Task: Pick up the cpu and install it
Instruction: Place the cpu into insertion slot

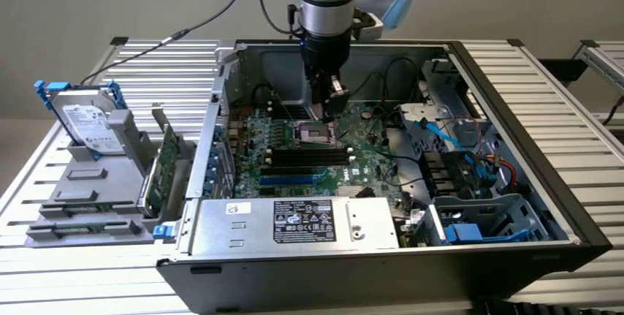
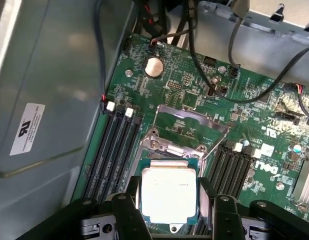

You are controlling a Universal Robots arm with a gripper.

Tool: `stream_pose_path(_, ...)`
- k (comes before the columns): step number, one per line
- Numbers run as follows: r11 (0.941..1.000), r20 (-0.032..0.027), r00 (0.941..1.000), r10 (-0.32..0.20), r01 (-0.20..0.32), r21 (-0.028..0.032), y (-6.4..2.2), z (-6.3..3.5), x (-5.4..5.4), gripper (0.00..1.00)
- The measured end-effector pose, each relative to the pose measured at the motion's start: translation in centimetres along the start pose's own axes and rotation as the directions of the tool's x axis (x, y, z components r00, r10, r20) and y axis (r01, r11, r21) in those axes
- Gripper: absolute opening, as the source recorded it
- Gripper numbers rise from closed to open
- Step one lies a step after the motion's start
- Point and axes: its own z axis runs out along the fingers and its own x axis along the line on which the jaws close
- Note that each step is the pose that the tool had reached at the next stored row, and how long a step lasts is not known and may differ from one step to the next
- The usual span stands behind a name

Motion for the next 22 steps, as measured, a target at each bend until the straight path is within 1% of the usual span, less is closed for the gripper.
stream_pose_path(4,0.9984,0.0032,0.9984,0.056,-0.056,-0.0019,-0.06,0.16,0.0,0.55)
stream_pose_path(9,0.9953,0.0061,0.9953,0.097,-0.096,-0.0033,-0.35,0.37,0.1,0.55)
stream_pose_path(13,0.9915,0.0081,0.9914,0.130,-0.130,-0.0047,-0.57,0.53,0.1,0.55)
stream_pose_path(18,0.9841,0.0115,0.9841,0.177,-0.177,-0.0065,-0.80,0.90,0.2,0.55)
stream_pose_path(22,0.9764,0.0148,0.9763,0.216,-0.216,-0.0081,-0.99,1.28,0.2,0.55)
